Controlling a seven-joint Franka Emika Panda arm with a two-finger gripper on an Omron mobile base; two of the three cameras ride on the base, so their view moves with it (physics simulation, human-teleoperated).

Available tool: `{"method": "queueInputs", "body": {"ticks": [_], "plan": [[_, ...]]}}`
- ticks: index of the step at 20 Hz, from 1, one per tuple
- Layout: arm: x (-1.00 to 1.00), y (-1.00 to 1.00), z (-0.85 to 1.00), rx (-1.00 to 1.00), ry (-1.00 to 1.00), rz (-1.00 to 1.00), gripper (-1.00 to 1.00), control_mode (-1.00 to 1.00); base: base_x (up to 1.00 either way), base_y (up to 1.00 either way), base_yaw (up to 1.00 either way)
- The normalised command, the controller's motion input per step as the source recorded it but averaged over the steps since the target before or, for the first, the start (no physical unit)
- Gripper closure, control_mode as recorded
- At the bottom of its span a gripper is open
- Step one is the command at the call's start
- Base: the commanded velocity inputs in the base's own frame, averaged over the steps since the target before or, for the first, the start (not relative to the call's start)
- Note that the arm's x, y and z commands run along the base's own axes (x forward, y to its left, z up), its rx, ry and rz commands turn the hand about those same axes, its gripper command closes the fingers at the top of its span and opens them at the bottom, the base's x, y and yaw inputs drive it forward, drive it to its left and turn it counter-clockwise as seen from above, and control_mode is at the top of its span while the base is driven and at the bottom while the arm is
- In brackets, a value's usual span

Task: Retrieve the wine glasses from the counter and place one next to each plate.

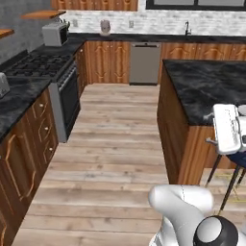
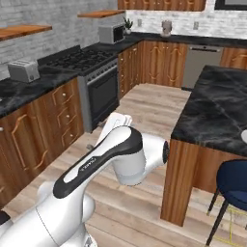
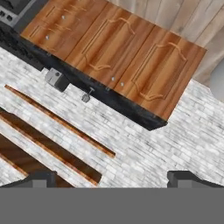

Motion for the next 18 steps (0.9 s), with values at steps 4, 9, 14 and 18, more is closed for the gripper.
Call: {"method": "queueInputs", "body": {"ticks": [4, 9, 14, 18], "plan": [[0.0, 0.0, 0.0, 0.0, 0.0, 0.0, -1.0, 1.0, 0.71, 1.0, 0.23], [0.0, 0.0, 0.0, 0.0, 0.0, 0.0, -1.0, 1.0, 0.93, 0.18, 0.51], [0.0, 0.0, 0.0, 0.0, 0.0, 0.0, -1.0, 1.0, 1.0, -0.01, 0.67], [0.0, 0.0, 0.0, 0.0, 0.0, 0.0, -1.0, 1.0, 1.0, 0.24, 0.66]]}}
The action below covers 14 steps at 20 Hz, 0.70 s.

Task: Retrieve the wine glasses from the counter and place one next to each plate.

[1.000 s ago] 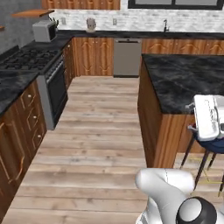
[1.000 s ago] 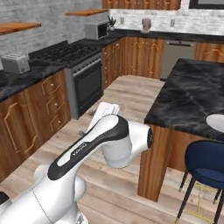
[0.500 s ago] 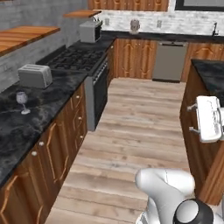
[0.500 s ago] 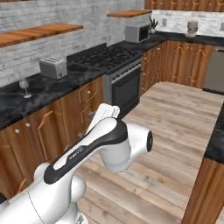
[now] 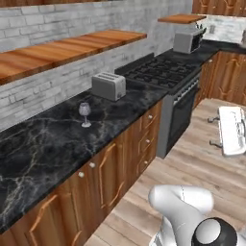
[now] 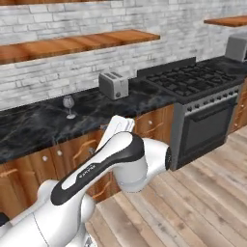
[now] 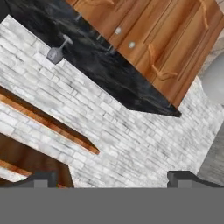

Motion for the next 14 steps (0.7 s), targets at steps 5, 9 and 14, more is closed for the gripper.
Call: {"method": "queueInputs", "body": {"ticks": [5, 9, 14], "plan": [[0.0, 0.0, 0.0, 0.0, 0.0, 0.0, -1.0, 1.0, 0.99, 0.79, 0.35], [0.0, 0.0, 0.0, 0.0, 0.0, 0.0, -1.0, 1.0, 0.87, 0.0, 0.34], [0.0, 0.0, 0.0, 0.0, 0.0, 0.0, -1.0, 1.0, 0.48, -0.05, 0.37]]}}
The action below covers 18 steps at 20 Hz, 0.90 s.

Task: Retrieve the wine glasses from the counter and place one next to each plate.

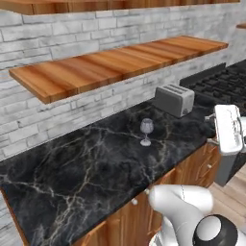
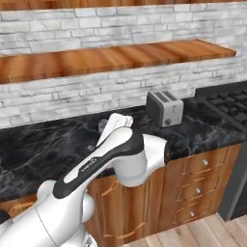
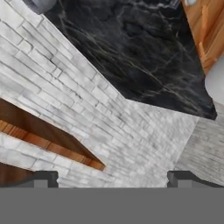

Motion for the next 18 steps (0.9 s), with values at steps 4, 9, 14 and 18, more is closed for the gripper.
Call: {"method": "queueInputs", "body": {"ticks": [4, 9, 14, 18], "plan": [[0.0, 0.0, 0.0, 0.0, 0.0, 0.0, -1.0, 1.0, 0.41, -0.43, 0.49], [0.0, 0.0, 0.0, 0.0, 0.0, 0.0, -1.0, 1.0, 0.64, -0.16, 0.1], [0.0, 0.0, 0.0, 0.0, 0.0, 0.0, -1.0, 1.0, 0.71, 0.25, 0.18], [0.0, 0.0, 0.0, 0.0, 0.0, 0.0, -1.0, 1.0, 0.9, 0.01, 0.39]]}}
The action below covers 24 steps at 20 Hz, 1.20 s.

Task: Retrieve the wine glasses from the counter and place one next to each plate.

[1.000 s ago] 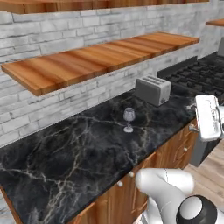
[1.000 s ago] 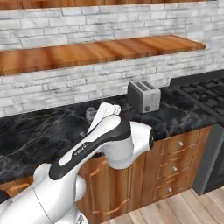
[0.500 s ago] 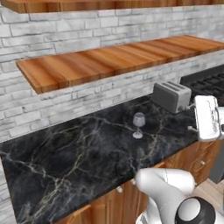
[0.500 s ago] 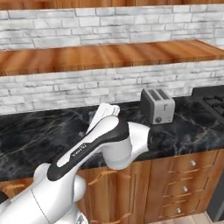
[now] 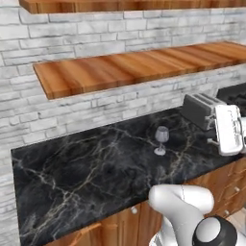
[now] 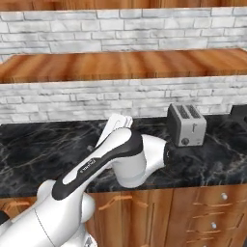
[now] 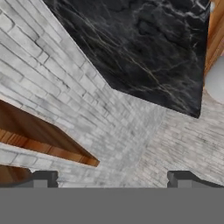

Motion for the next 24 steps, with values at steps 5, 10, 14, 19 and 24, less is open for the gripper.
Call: {"method": "queueInputs", "body": {"ticks": [5, 10, 14, 19, 24], "plan": [[0.0, 0.0, 0.0, 0.0, 0.0, 0.0, -1.0, 1.0, 0.85, 0.0, 0.33], [0.0, 0.0, 0.0, 0.0, 0.0, 0.0, -1.0, 1.0, 0.98, 0.0, 0.26], [0.0, 0.0, 0.0, 0.0, 0.0, 0.0, -1.0, 1.0, 0.87, 0.0, 0.41], [0.0, 0.0, 0.0, 0.0, 0.0, 0.0, -1.0, 1.0, 0.36, -0.02, 0.17], [0.0, 0.0, 0.0, 0.0, 0.0, 0.0, -1.0, 1.0, 0.17, 0.0, -0.03]]}}
